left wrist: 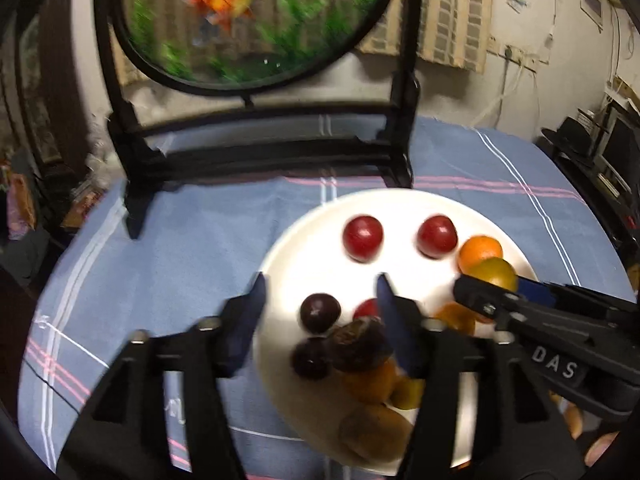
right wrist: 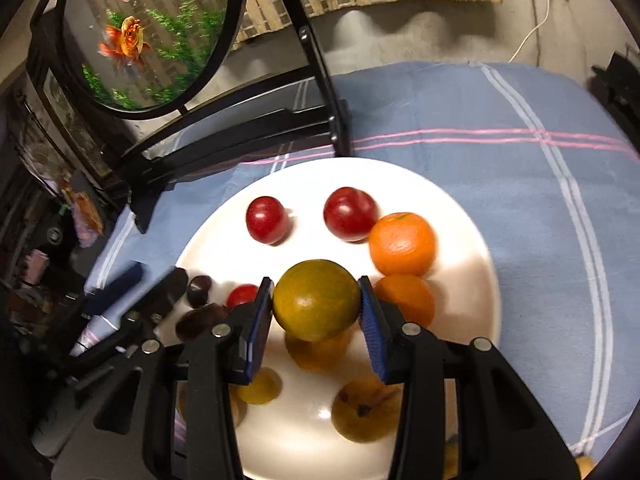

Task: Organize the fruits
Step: 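Open both tools to drop the fruits onto the plate and withdraw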

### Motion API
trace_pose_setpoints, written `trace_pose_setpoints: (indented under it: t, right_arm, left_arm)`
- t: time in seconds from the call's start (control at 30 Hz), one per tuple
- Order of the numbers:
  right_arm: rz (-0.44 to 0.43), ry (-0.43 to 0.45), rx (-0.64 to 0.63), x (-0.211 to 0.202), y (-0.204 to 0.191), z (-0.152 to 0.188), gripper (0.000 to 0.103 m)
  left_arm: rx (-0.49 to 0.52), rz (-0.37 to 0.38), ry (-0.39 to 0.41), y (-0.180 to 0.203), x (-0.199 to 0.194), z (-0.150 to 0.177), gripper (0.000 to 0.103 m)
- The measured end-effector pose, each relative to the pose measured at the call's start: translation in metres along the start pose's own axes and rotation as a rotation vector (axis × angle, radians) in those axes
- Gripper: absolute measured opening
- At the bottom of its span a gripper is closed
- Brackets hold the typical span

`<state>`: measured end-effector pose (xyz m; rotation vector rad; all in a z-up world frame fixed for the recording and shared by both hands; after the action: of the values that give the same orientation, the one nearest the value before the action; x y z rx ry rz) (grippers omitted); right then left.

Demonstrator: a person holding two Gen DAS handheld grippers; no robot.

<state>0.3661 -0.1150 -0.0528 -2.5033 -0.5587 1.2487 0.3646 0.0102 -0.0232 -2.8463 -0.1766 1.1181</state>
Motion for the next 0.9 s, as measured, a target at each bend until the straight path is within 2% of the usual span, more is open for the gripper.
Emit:
trace_pose_setpoints:
  t: [0.2,0.3,0.37,0.43,0.73,0.9]
  right_arm:
    - [-0.061,0.038,0.039,-0.024,0.002,0.006,0.050]
    - [-0.077,0.066,0.062,-0.042,0.004,0.011,0.051]
    - [-0.098,0.089,0.072,-0.057,0.005,0.014,0.057]
    - [-0.105,0.117,0.083,-0.076,0.010,0.020,0.058]
    - [-0.080,0.218,0.105,-0.160,0.048,0.061,0.062]
    - [-0.051,0.265,0.180,-0.189,0.082,0.091,0.062]
  left_arm:
    - [0.002,0.039,0.054,0.002,-0.034,-0.006,0.081]
    - [0.015,0.063,0.057,0.006,-0.052,0.001,0.083]
    - [0.033,0.068,0.071,0.007,-0.066,0.007,0.085]
    - [0.042,0.069,0.087,0.007,-0.078,0.012,0.088]
    - [0.088,0.081,0.105,0.008,-0.116,0.060,0.089]
    - [0.084,0.091,0.090,0.009,-0.122,0.090,0.089]
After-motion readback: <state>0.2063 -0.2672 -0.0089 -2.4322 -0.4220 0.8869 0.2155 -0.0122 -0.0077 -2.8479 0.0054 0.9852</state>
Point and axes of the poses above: each gripper's, at about its wrist camera, not at the fingertips, and x roughly the way its jaws point, y to its right, z to its underside, the point moved 10 cm from there along x, roughly the way its jaws point, and after that the axes turned 9 degrees about -z, right-handed, at the moved point
